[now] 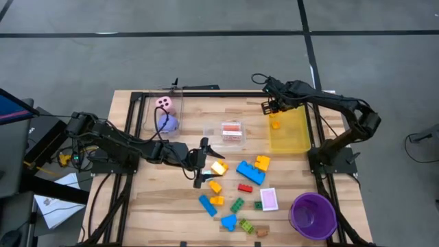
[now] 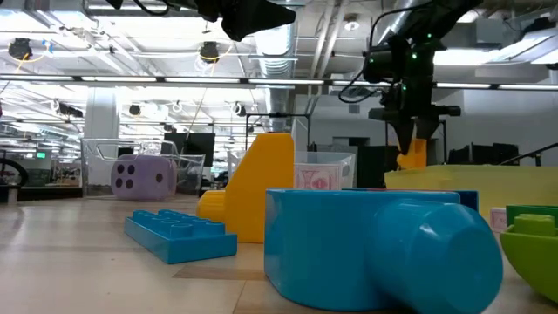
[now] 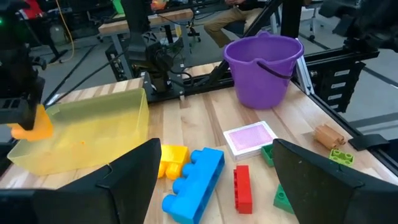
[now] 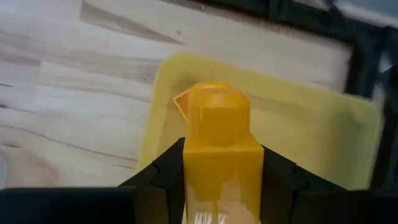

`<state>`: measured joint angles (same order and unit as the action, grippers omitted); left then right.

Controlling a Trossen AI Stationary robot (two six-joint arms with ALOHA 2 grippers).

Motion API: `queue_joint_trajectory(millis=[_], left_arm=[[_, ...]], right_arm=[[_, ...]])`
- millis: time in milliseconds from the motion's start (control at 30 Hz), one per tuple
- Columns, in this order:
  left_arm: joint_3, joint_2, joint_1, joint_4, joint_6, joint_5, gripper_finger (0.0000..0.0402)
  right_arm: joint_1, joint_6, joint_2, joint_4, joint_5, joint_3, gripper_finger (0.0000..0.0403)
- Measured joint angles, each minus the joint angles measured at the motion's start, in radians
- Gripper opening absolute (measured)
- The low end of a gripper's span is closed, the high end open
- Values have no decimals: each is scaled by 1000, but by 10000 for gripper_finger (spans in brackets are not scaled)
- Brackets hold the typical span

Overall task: Pick & Place Toys
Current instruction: Put the yellow game piece into the yellow bin

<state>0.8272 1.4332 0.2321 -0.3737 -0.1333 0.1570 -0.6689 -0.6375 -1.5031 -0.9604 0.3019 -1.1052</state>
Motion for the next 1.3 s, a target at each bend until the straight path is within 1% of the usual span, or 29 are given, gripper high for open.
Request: queue_joint_trajectory(millis=[133,233,367,500,900,1167,1300], left_arm=[[0,-20,-3,0,-1,0,302],[0,-44,-1,8,0,0,301],[0,-75,3,30,0,-1,298],[0,-94,3,45,2,-2,298],[0,-93,3,48,3,-2,298],[0,-93,3,48,3,-2,298],[0,-93,3,48,3,-1,298]], right_arm=[[6,-29,26,77,-40,80,135],[-13,-54,57,134,-55,146,135],[-41,-63,90,184,-70,190,135],[-54,-63,92,194,-79,195,135],[-85,-90,92,214,-127,194,135],[-77,-101,91,219,-137,194,135],[-56,-103,91,228,-138,194,135]])
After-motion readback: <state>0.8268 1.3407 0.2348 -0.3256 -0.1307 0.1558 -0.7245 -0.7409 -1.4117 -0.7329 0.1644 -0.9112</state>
